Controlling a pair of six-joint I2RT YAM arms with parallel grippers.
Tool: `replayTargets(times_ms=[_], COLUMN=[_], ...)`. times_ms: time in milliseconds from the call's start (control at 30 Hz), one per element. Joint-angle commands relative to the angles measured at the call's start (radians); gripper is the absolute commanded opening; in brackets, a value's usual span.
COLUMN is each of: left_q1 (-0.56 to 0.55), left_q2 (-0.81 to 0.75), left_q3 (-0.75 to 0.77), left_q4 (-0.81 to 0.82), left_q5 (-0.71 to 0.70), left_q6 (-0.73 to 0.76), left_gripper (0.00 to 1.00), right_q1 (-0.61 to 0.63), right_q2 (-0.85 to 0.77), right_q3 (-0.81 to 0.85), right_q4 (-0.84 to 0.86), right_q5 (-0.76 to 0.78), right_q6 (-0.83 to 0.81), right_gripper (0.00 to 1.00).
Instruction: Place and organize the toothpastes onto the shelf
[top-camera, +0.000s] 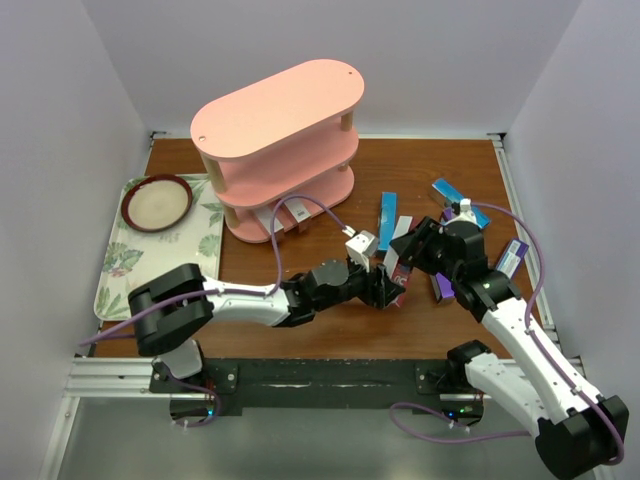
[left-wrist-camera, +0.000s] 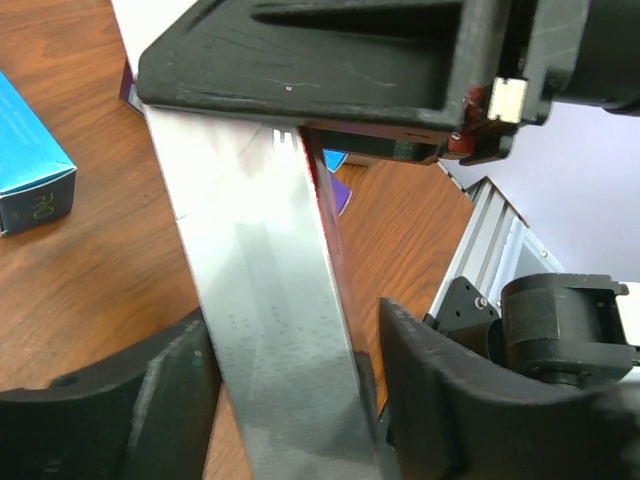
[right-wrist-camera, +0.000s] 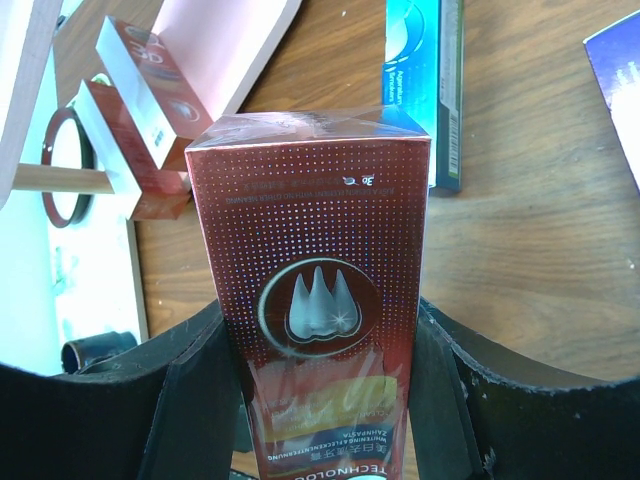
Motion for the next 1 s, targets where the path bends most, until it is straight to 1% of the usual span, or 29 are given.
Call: replayTargets(times_ms=[0, 67, 200, 267, 300, 333, 367, 433, 467, 533, 567, 633, 667, 700, 767, 800, 867, 900, 933, 967], left_q1=[-0.003, -0.001, 0.0, 0.005, 0.009, 0.012, 0.017, 0.031, 0.037, 0.057, 0.063, 0.092, 0.103, 0.127, 0.149, 0.172, 0.189, 0.202, 0.206, 0.207], left_q2=[-0.032, -0.034, -0.036, -0.046, -0.051, -0.058, -0.075, -0.097, -0.12, -0.149, -0.179, -0.21, -0.239, -0.25, -0.278, -0.284, -0.296, -0.299, -0.301, -0.302], left_q3=[-0.01, -0.013, -0.012, -0.012, -0.013, -0.015, -0.015, -0.013, -0.009, -0.005, -0.002, 0.005, 0.02, 0.031, 0.068, 0.08, 0.115, 0.126, 0.136, 0.157], left_q4=[0.12, 0.121, 0.117, 0.102, 0.082, 0.072, 0.062, 0.016, -0.004, -0.084, -0.108, -0.197, -0.233, -0.313, -0.397, -0.484, -0.568, -0.645, -0.697, -0.731], left_q5=[0.07, 0.07, 0.07, 0.061, 0.058, 0.053, 0.05, 0.052, 0.058, 0.063, 0.067, 0.104, 0.118, 0.132, 0.188, 0.201, 0.251, 0.283, 0.29, 0.294], left_q6=[-0.033, -0.033, -0.025, -0.014, 0.004, 0.016, 0.05, 0.097, 0.155, 0.214, 0.272, 0.329, 0.382, 0.41, 0.491, 0.518, 0.588, 0.61, 0.625, 0.677], left_gripper=[0.59, 0.54, 0.36, 0.26, 0.23, 0.21, 0.2, 0.19, 0.17, 0.17, 0.16, 0.16, 0.16, 0.16, 0.16, 0.16, 0.16, 0.16, 0.17, 0.17], right_q1=[0.005, 0.005, 0.005, 0.005, 0.003, 0.005, 0.003, 0.005, 0.005, 0.005, 0.005, 0.005, 0.005, 0.005, 0.005, 0.005, 0.005, 0.005, 0.005, 0.003], right_q2=[-0.009, -0.007, -0.004, -0.004, -0.004, -0.005, -0.007, -0.009, -0.007, -0.006, -0.004, -0.005, -0.005, -0.01, -0.018, -0.021, -0.035, -0.039, -0.045, -0.048], right_q3=[0.016, 0.016, 0.016, 0.018, 0.022, 0.026, 0.029, 0.039, 0.044, 0.061, 0.07, 0.098, 0.108, 0.134, 0.16, 0.188, 0.214, 0.24, 0.254, 0.266], right_q4=[0.116, 0.119, 0.122, 0.121, 0.118, 0.113, 0.106, 0.093, 0.081, 0.058, 0.049, 0.009, -0.005, -0.02, -0.072, -0.088, -0.123, -0.132, -0.152, -0.157], right_q5=[-0.053, -0.059, -0.067, -0.07, -0.071, -0.071, -0.071, -0.07, -0.07, -0.079, -0.081, -0.081, -0.076, -0.068, -0.047, -0.044, -0.047, -0.051, -0.058, -0.068], right_q6=[0.046, 0.044, 0.047, 0.036, 0.032, 0.018, 0.01, -0.016, -0.025, -0.054, -0.066, -0.108, -0.125, -0.16, -0.195, -0.233, -0.266, -0.299, -0.318, -0.336], right_gripper=[0.53, 0.53, 0.53, 0.58, 0.64, 0.68, 0.76, 0.84, 0.91, 0.98, 0.99, 0.99, 0.99, 0.99, 0.99, 0.99, 0.99, 0.99, 0.99, 0.98])
